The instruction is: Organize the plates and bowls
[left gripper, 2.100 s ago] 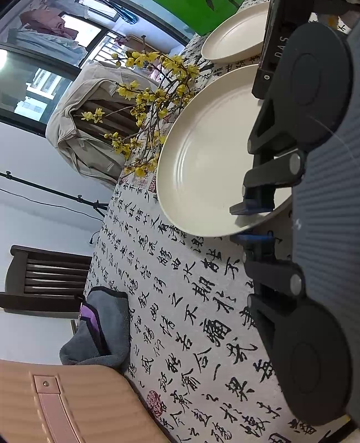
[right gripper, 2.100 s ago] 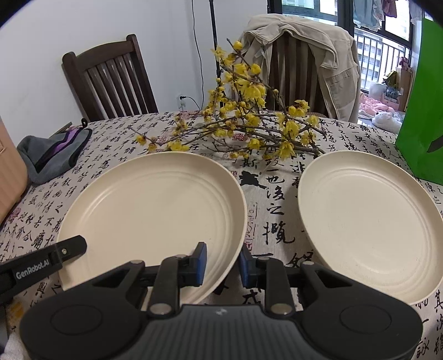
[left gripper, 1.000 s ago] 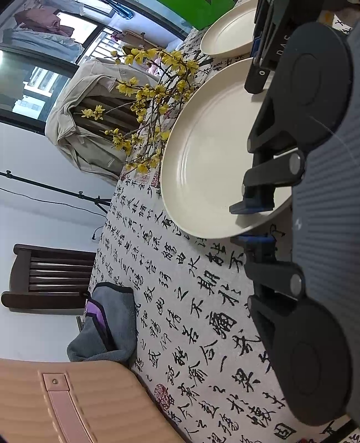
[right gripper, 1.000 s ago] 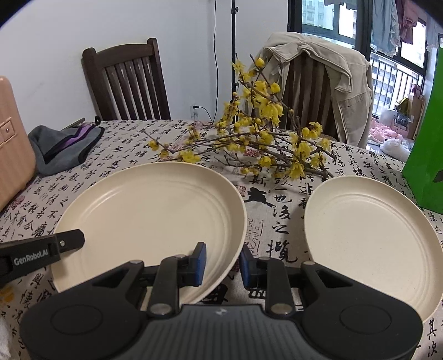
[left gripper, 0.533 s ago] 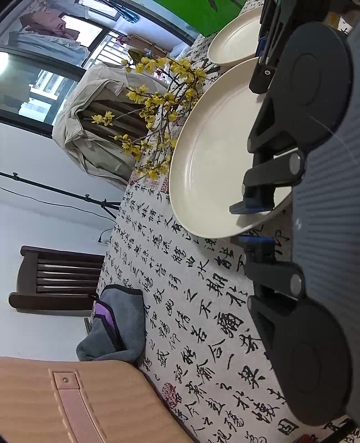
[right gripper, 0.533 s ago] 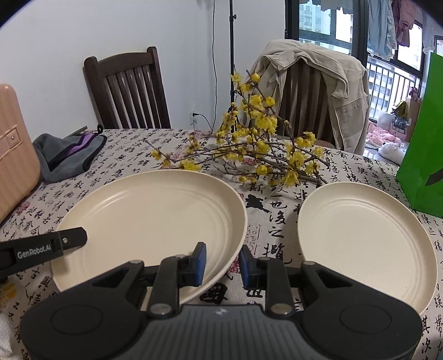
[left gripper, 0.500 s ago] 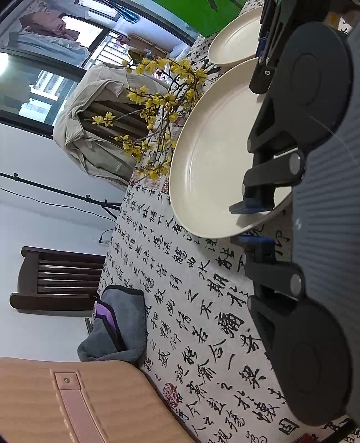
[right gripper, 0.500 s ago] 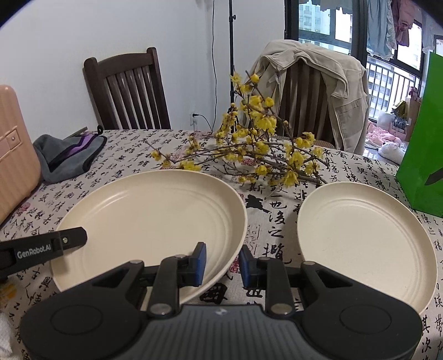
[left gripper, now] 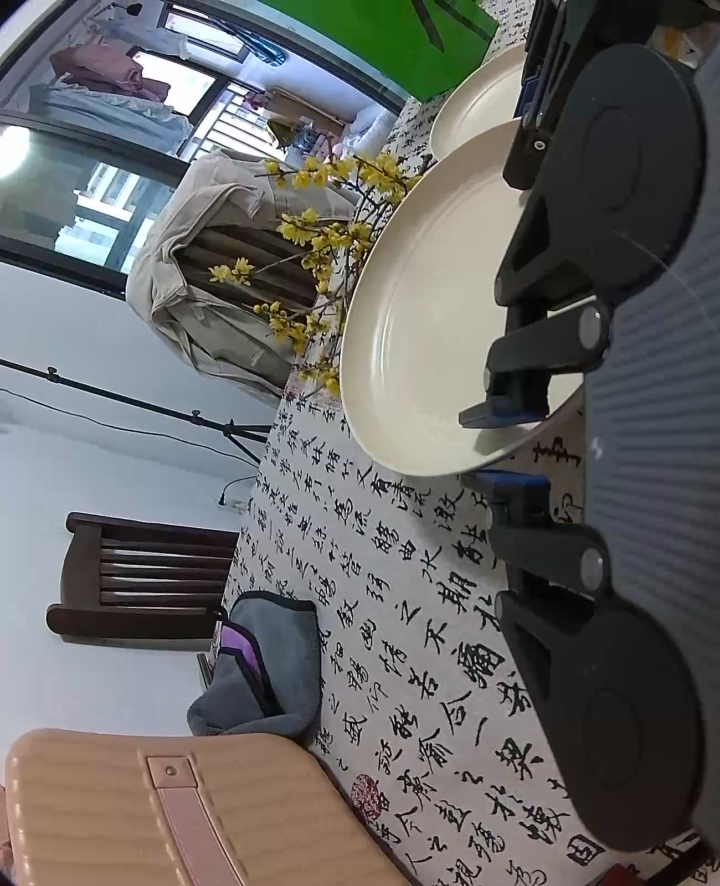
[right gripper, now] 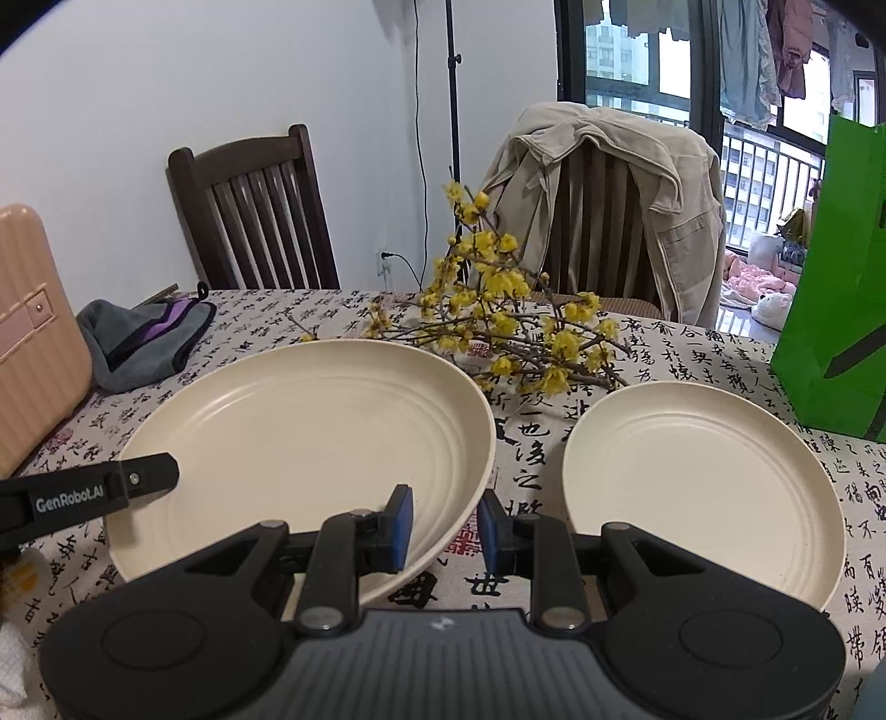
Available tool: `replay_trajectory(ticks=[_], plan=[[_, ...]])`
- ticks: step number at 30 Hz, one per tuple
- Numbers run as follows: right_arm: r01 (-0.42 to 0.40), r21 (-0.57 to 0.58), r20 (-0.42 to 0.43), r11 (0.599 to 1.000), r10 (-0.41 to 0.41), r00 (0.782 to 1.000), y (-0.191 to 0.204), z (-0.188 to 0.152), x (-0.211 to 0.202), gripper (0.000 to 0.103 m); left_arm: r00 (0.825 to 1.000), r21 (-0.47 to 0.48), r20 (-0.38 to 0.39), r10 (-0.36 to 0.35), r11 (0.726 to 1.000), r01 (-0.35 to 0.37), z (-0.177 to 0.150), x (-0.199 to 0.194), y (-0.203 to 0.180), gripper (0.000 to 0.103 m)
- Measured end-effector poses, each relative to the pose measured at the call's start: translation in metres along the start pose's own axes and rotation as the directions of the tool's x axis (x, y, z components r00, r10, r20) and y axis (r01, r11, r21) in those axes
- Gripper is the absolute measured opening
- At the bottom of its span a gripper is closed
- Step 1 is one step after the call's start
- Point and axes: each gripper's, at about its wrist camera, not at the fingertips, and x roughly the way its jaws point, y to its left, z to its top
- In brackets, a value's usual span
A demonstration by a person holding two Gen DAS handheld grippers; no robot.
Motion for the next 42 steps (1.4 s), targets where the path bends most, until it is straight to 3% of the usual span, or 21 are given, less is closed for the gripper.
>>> replay_trajectory(ticks=[26,42], plan=[[0.012,0.044,0.073,0.999,-0.015,0.997,-0.017,0.0,-0.043,0.025,0.995,0.037,0.091,-0.048,0.998,0.044,0.002,-0.037,-0.025,0.016],[0.012,0.075,0.098,0.997,-0.019,0.995,-0.032,-0.002,-0.065,0.022,0.994,0.061,0.099,-0.054,0.997,0.048,-0.008,-0.052,-0.04,0.016]])
